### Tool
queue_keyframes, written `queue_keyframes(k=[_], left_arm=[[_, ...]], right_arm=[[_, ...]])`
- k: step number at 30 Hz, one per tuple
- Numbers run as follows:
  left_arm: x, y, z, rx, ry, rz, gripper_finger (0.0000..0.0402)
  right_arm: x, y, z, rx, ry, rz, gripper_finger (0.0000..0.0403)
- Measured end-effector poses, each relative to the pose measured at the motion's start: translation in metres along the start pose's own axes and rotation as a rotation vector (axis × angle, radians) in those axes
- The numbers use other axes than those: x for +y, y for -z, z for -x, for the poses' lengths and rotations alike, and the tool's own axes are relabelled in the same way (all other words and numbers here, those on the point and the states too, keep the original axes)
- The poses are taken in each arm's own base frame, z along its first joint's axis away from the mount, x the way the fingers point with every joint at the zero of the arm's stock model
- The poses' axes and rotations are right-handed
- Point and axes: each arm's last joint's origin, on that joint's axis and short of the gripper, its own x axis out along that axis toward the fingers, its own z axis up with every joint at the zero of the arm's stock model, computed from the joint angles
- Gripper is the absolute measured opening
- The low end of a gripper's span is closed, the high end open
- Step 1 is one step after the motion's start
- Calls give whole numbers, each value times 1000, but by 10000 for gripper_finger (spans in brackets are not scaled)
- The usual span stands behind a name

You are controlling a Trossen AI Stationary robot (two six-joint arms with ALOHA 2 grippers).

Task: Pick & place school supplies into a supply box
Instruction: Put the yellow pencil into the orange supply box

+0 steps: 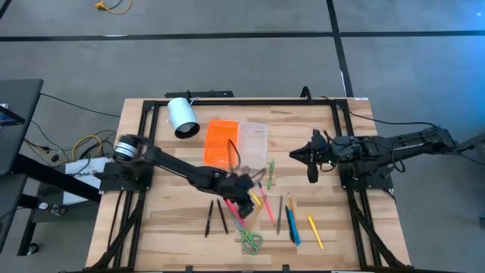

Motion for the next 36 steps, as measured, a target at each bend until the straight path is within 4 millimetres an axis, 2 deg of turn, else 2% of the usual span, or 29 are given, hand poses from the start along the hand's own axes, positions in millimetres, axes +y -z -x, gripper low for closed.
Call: queue_keyframes(k=[3,7,11,15,23,27,29,33,36], left_arm=[[-16,-11,-12,30,-19,-45,162],[-25,-22,-20,61,-48,-92,158],[-28,-26,-18,47,-62,-130,157],[-27,-21,-18,82,-64,-140,157],[-39,-7,-29,70,-50,-10,157],[-44,5,-39,89,-91,10,157],[-46,11,-37,91,-149,0,157],[-51,12,-36,64,-206,-13,157],[-56,8,-35,33,-183,-20,157]], right_arm=[[2,1,1,5,-14,5,31],[5,3,1,26,-24,17,31],[4,6,2,49,-20,30,31],[3,7,1,58,-8,57,31],[2,8,2,62,36,78,31],[2,8,2,61,35,79,31],[2,8,2,60,35,79,31],[2,8,2,64,36,81,31],[2,8,2,64,35,88,31]])
